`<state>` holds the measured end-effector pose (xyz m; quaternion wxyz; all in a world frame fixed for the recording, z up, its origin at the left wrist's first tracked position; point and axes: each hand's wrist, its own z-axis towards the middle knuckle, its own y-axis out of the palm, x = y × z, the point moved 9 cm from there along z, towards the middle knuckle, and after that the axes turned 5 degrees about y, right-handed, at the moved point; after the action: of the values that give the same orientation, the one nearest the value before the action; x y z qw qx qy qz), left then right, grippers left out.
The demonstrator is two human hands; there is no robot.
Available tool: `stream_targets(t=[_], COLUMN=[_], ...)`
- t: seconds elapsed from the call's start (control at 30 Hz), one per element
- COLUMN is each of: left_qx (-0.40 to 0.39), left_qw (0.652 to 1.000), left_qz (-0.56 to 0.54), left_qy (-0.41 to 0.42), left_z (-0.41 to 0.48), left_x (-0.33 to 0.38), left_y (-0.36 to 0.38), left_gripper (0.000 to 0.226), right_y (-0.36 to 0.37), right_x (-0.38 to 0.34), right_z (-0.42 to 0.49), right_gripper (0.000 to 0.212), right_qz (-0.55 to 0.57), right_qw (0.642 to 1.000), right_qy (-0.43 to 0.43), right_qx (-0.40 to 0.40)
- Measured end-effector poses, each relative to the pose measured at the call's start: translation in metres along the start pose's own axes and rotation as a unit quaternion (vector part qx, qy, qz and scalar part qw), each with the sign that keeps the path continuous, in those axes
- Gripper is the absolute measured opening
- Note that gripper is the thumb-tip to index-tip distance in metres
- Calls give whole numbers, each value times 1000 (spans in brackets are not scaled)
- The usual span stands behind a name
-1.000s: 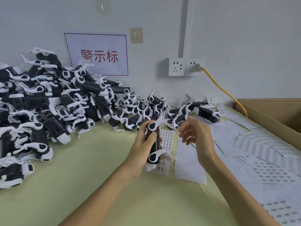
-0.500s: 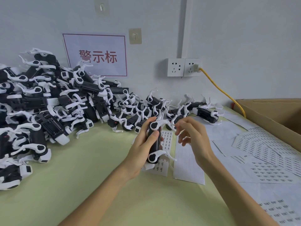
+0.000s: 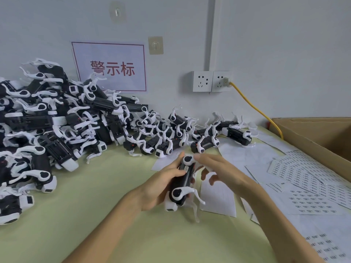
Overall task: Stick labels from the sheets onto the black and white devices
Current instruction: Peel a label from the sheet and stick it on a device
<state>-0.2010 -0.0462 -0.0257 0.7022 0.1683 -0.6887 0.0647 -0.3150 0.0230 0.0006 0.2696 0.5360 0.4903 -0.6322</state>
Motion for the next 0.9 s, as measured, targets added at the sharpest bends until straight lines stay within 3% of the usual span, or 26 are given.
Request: stream_targets(t=[0.1,0.17,0.27,0.33,0.4,0.47,0.53,0.57,0.63,0.8,0.9], left_qx=[-109,-153,-82,-10,49,87,103,105,97,112,148], left_qw=[993,986,993,997,996,993,991,991,992,992,987], left_qz=[-13,-42,-76,-65,-45,-47,-50,-45,-28,9,31], left_qy=[-47,-41,-27,27,61,71,73,72,70,59,63], left_z=[-9,-11,-1,5,7,7,7,8,9,8,6], left_x=[-3,1,6,11,13,12,11,10,8,6,9], left_y=[16,23,10,-8,-22,-30,-32,-30,-26,-25,-32], left_gripper=[46,46,59,59,57,56,57,56,54,50,41], right_y=[10,11,-14,-43,-84,-127,-155,-169,-183,-146,-121], right_x=[9,14,19,27,42,58,66,64,59,46,36], right_z=[-4,-5,4,5,-4,-24,-40,-47,-53,-26,-14], right_gripper=[47,44,39,31,21,30,53,56,52,42,27], right_qz=[11,76,199,323,461,590,724,721,639,476,268], right_qw=[992,984,973,941,868,757,622,616,685,824,910], right_qy=[32,55,87,102,64,-26,-134,-173,-180,-57,-2], right_qx=[-125,-154,-74,26,170,278,268,267,300,301,316])
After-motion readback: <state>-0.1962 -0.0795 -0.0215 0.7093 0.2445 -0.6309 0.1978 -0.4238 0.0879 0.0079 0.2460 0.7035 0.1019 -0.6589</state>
